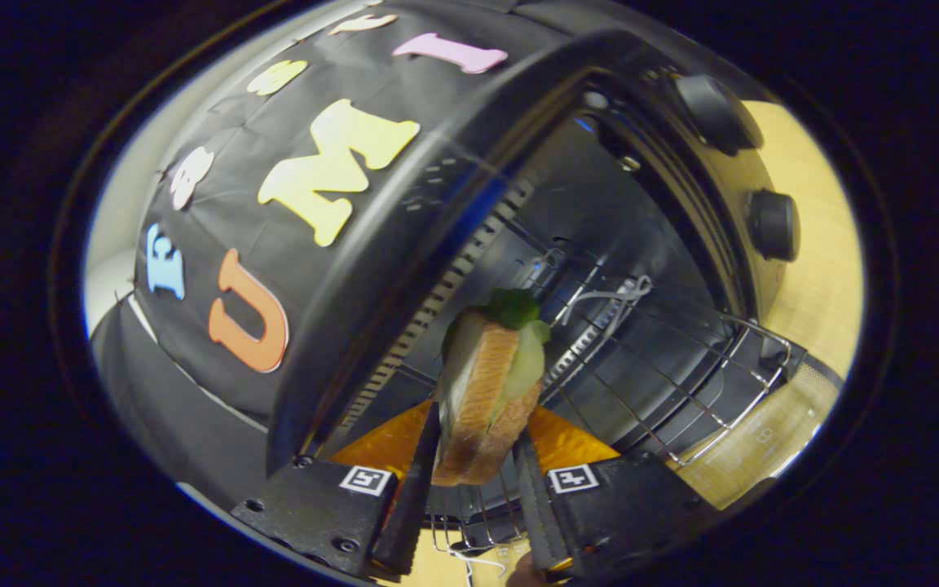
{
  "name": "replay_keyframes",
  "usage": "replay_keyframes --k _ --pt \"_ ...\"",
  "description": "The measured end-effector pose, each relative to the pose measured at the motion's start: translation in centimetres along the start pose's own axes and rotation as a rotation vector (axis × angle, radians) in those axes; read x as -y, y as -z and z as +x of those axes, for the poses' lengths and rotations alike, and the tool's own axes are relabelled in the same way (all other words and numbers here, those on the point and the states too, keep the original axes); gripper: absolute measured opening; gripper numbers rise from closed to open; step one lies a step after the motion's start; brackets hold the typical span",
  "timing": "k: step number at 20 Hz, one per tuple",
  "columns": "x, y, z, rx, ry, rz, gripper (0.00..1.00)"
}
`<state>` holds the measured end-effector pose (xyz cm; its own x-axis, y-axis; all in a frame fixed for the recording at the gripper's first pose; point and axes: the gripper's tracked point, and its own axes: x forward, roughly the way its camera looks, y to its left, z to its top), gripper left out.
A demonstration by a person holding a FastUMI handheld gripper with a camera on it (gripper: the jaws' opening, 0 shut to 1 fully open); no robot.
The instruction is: Open the toaster oven, put the food inside, and close the toaster oven door.
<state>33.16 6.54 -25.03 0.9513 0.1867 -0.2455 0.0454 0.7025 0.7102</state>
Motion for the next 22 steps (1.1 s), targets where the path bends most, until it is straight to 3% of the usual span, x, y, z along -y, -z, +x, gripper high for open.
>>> replay_keyframes --k 3,7,11,15,19,22 --pt "-0.5 1.0 -0.3 -0.012 0.009 -0.189 0.84" --pt "0.6 1.4 -0.8 -0.051 0.102 -0.379 0.95" --pt "0.5 2.1 -1.0 -0.131 0.124 -0.538 0.98" --pt "0.3 3.4 -1.5 -0.192 0.124 -0.584 0.98" --pt "0.9 5.0 -3.3 -0.292 0.199 -0.786 0.98" --pt "1.8 5.5 -4.2 -0.325 0.236 -0.838 0.98"
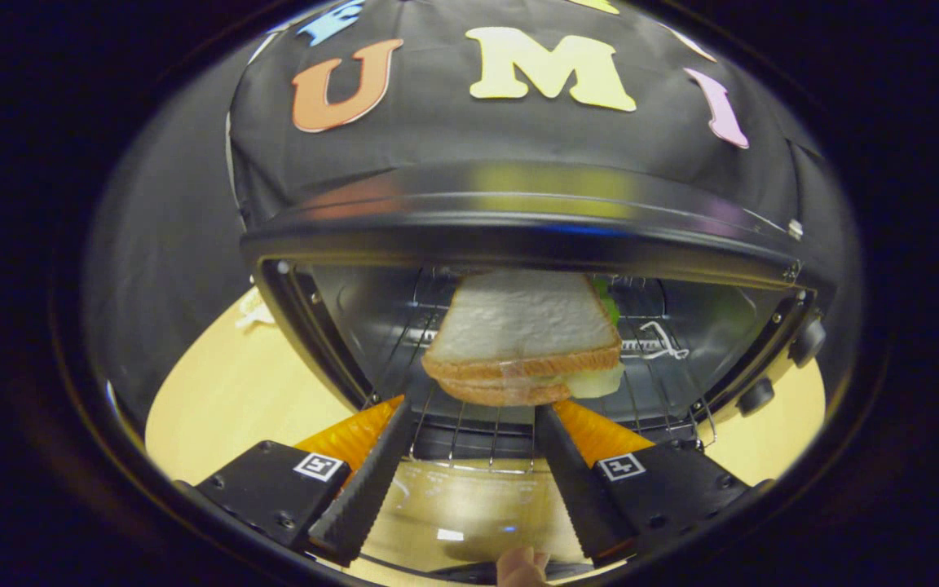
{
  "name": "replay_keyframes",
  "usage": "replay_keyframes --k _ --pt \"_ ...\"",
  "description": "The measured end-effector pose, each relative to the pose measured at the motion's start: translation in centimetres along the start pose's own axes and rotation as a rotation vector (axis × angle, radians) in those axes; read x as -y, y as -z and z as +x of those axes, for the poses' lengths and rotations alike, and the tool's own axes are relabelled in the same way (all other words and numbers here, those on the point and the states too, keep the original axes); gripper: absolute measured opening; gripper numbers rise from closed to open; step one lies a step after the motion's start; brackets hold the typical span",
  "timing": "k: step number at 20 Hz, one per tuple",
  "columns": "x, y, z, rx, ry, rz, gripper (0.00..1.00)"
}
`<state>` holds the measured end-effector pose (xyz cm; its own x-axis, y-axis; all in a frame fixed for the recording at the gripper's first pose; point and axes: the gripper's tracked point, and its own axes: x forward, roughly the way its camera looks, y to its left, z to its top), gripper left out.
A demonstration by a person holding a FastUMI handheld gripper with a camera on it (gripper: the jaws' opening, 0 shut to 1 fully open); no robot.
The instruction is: Open the toaster oven, put the food inside, and close the toaster oven door.
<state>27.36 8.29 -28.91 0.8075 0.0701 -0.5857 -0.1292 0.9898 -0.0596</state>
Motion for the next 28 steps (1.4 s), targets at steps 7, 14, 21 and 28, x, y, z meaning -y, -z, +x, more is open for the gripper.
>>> replay_keyframes --k 7,14,21,28 --pt "0.4 3.3 -5.6 -0.058 0.026 0.073 0.98" --pt "-0.5 7.8 -11.8 -0.066 0.032 0.018 0.98" --pt "0.8 10.1 -14.0 -0.055 0.094 0.055 0.99" --pt "1.4 12.3 -11.5 -0.116 0.094 0.122 0.99"
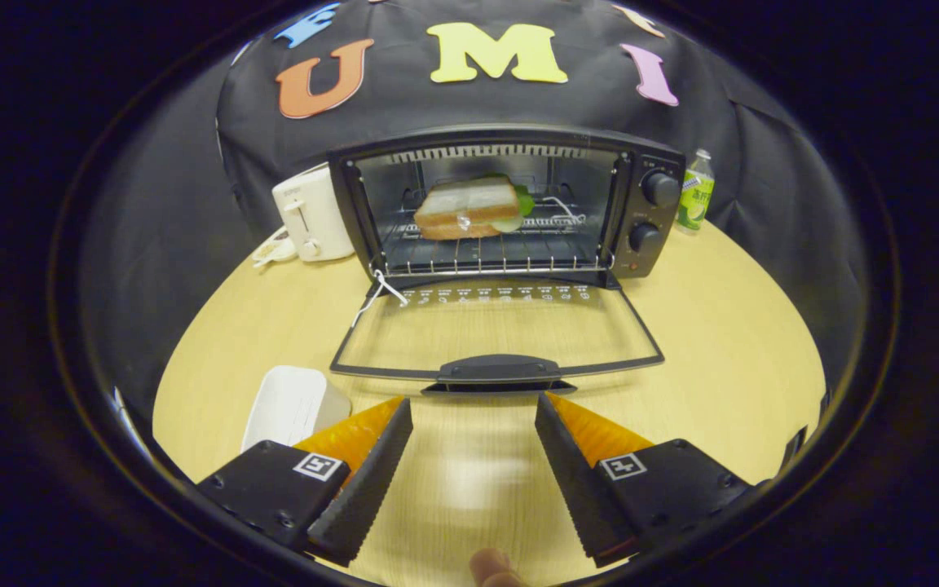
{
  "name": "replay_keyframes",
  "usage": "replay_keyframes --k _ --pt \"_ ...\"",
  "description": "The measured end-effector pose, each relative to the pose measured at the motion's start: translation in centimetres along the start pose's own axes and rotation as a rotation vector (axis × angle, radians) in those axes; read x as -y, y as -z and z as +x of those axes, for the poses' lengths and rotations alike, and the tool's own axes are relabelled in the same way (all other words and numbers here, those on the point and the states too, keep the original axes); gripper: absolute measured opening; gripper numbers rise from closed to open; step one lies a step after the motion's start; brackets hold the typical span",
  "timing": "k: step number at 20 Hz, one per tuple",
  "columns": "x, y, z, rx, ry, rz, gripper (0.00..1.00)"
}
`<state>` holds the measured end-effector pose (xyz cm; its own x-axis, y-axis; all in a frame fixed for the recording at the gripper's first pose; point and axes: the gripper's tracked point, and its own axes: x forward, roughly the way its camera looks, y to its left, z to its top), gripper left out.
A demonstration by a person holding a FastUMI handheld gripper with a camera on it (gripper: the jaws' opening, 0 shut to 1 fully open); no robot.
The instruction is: Open the toaster oven, put the food inside, and close the toaster oven door.
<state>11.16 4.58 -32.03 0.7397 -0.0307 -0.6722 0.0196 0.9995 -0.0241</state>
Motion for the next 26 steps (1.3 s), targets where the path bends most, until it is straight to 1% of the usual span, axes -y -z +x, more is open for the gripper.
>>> replay_keyframes --k 1,4,6,10,15,21,24,26 --pt "0.4 0.1 0.5 0.004 0.016 -0.006 0.99" --pt "0.3 0.5 1.8 -0.013 0.0 0.01 0.99" --pt "0.2 -0.4 1.9 0.034 -0.009 0.023 0.99" --pt "0.1 -0.7 1.6 0.045 -0.009 -0.005 0.99" --pt "0.2 -1.2 0.7 0.073 -0.019 -0.007 0.99" --pt "0.1 -2.7 -0.8 0.165 -0.028 0.028 0.99" --pt "0.0 -3.4 -1.3 0.228 -0.014 0.024 0.99" --pt "0.2 -4.3 -1.8 0.294 0.008 0.004 0.99"
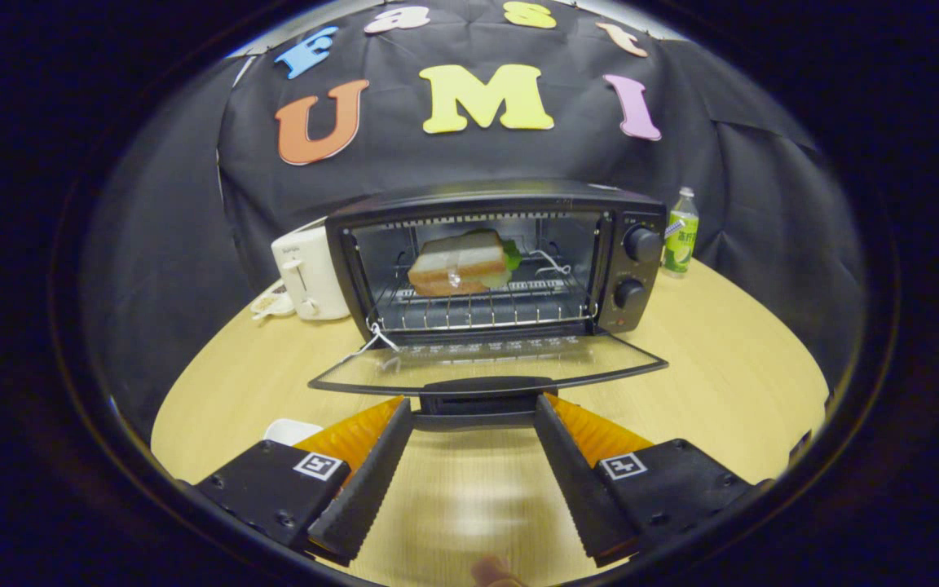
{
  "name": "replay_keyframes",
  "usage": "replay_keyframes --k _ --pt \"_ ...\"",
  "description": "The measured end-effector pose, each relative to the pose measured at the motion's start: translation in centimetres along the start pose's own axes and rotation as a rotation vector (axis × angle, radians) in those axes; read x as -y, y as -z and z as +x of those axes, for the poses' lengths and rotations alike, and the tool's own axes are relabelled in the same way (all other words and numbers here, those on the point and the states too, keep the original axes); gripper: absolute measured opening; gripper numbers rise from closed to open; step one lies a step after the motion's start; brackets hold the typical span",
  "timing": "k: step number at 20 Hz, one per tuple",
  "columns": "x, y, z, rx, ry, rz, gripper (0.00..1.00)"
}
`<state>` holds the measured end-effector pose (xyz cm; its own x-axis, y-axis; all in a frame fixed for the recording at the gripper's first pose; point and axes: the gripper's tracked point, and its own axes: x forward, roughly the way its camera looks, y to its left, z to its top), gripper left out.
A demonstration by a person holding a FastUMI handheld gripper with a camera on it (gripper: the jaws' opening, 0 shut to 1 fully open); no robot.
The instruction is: Open the toaster oven, put the food inside, and close the toaster oven door.
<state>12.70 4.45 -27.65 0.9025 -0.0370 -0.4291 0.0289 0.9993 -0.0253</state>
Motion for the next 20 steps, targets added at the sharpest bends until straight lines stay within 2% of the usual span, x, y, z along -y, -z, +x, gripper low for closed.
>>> replay_keyframes --k 5,13,20 --pt "-0.3 -1.2 -0.3 0.09 0.032 -0.023 0.99" --pt "-0.4 -4.6 -0.8 0.27 0.006 -0.052 0.99" --pt "-0.5 -7.0 0.0 0.31 0.004 -0.028 0.99"
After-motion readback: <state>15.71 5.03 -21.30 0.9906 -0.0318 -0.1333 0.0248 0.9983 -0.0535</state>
